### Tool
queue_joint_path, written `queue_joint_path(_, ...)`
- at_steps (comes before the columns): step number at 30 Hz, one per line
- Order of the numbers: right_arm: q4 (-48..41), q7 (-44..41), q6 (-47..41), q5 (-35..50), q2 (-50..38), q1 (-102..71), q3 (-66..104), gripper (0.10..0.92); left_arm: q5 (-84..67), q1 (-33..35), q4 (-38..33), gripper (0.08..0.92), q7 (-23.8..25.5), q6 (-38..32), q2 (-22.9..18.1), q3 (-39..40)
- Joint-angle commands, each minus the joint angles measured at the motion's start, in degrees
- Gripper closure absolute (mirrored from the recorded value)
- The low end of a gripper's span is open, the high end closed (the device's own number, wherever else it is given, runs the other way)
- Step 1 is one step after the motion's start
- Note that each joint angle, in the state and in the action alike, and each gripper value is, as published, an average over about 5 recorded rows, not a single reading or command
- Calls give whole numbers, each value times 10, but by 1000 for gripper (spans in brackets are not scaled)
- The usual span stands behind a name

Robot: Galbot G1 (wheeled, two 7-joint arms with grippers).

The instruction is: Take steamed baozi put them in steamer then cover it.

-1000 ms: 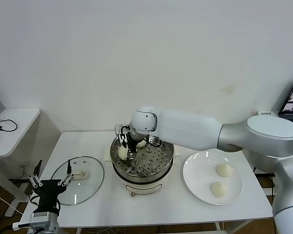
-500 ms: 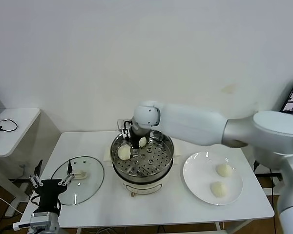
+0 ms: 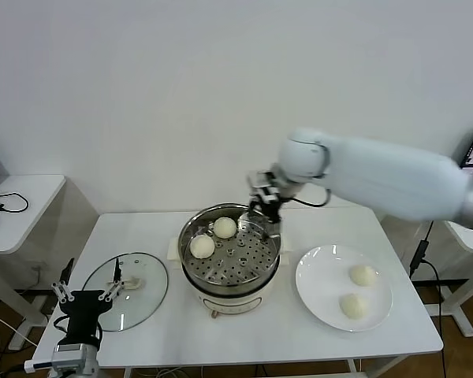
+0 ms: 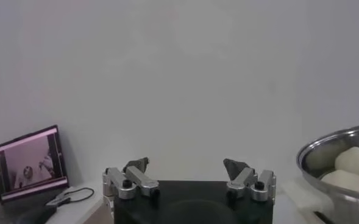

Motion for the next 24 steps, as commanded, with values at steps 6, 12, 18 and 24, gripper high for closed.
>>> queue_joint_path(6,116,-29,59,-164,-280,-214,135,203,1,4,1,177,3,-1,1,3)
queue_joint_path(12,111,-19,62,-221,-307,-389,252,203,5,8,1,177,3,0,2,1)
queue_joint_path(18,91,-3,63,-246,-288,-421,258,203,9,10,3,177,2,0,-1,0)
queue_joint_path(24,67,10,60,-256,-257,-433,256,203,16,11,2,177,1,0,-8,2)
